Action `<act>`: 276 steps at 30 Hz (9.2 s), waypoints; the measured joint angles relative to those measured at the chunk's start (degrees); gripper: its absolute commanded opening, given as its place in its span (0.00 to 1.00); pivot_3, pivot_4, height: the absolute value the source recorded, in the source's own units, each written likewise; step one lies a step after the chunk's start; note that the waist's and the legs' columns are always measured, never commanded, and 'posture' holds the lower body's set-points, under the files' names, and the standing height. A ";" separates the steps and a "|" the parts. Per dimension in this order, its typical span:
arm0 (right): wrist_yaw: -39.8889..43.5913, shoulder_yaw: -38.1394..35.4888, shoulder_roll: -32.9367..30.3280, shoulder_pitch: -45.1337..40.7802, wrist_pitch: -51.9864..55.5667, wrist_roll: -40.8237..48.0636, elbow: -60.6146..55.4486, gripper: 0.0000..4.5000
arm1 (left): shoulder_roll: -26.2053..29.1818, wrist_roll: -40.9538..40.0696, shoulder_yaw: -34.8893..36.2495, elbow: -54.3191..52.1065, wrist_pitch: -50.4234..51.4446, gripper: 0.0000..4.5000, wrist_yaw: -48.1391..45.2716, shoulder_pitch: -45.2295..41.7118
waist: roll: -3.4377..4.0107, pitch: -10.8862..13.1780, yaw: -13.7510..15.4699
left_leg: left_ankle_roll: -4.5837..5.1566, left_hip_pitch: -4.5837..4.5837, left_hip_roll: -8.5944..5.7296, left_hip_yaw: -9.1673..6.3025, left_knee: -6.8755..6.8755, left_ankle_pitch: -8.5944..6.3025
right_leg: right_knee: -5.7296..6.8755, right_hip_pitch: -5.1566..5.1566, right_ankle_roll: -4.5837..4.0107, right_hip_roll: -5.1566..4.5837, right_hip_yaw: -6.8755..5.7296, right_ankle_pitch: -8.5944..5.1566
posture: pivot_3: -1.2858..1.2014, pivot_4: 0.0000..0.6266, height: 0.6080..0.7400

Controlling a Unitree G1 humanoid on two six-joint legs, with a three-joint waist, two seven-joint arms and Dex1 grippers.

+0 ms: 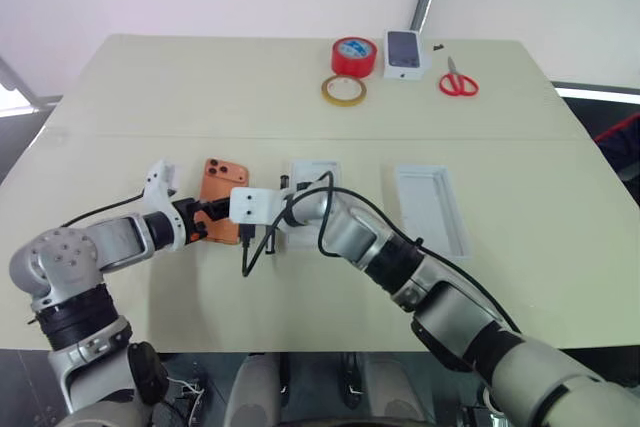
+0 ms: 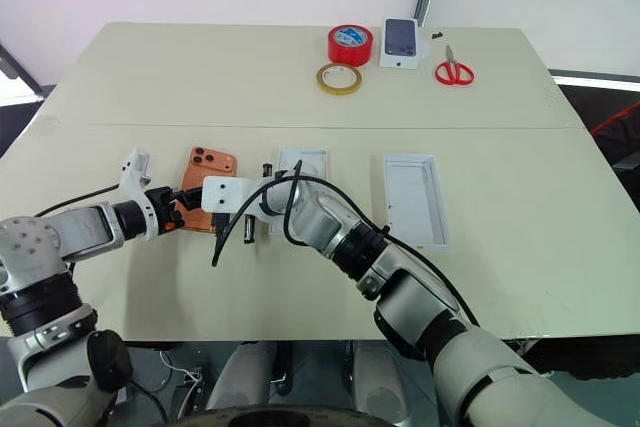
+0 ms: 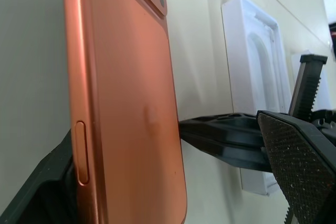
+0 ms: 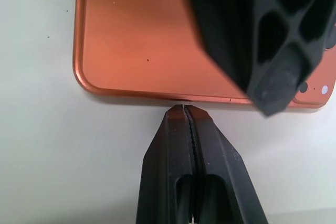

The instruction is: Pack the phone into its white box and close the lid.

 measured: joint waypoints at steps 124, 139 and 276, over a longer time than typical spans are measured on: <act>9.43 -11.24 -34.53 11.27 4.25 4.91 -24.52 0.00 | 20.39 23.06 -61.97 4.73 -43.47 0.14 -21.71 -13.92 | -0.09 0.24 1.85 | 0.37 -0.32 0.08 0.19 0.29 0.04 | -0.36 0.00 -0.01 0.22 -0.12 -0.04 | 0.52 0.24 1.00; 11.41 -11.57 -35.45 12.27 5.26 1.60 -25.74 0.00 | 8.58 37.28 -66.73 5.32 -43.17 0.14 -32.04 -16.95 | -0.07 0.24 2.64 | 0.58 -0.28 -0.06 0.14 0.59 -0.07 | -0.19 0.20 0.22 0.31 -0.13 -0.15 | 0.52 0.24 1.00; -21.24 -22.68 -65.51 15.96 34.27 60.60 -39.47 0.00 | -10.28 37.33 -55.48 -0.08 -57.21 0.13 -27.35 -5.29 | 0.51 0.28 1.84 | 0.91 -0.13 0.12 0.06 0.68 -0.26 | -0.20 0.34 0.36 0.56 0.06 -0.23 | 0.52 0.24 1.00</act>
